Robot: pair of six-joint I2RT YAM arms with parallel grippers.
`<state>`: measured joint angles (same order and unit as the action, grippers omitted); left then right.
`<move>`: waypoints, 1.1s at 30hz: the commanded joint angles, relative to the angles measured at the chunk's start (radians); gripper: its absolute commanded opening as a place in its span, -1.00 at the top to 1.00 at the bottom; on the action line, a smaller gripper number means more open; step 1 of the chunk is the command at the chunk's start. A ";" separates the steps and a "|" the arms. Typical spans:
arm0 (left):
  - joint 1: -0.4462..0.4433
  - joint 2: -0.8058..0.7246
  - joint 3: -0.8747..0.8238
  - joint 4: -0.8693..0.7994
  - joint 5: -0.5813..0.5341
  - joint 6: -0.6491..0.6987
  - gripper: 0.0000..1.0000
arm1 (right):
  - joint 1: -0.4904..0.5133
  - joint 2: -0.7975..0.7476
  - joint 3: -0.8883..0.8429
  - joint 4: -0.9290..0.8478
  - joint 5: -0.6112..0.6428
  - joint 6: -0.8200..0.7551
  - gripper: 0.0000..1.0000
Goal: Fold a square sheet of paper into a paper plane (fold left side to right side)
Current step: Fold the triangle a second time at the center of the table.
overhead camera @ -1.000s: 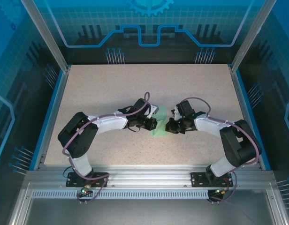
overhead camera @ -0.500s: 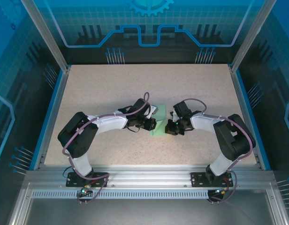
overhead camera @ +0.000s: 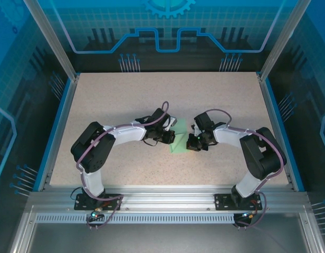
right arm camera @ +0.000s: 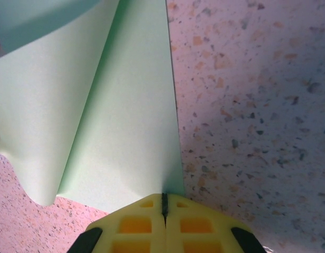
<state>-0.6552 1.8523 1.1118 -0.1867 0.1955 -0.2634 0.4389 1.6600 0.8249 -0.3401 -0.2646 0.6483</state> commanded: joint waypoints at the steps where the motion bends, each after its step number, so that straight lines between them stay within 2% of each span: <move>1: 0.012 0.022 0.033 -0.033 -0.016 0.007 0.85 | 0.011 0.023 0.003 -0.059 0.036 -0.018 1.00; 33: 0.027 0.085 0.063 -0.051 -0.050 0.016 0.85 | 0.012 0.037 0.011 -0.081 0.036 -0.029 1.00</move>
<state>-0.6376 1.9179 1.1439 -0.2142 0.1608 -0.2604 0.4389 1.6691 0.8379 -0.3576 -0.2649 0.6342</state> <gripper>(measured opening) 0.078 0.058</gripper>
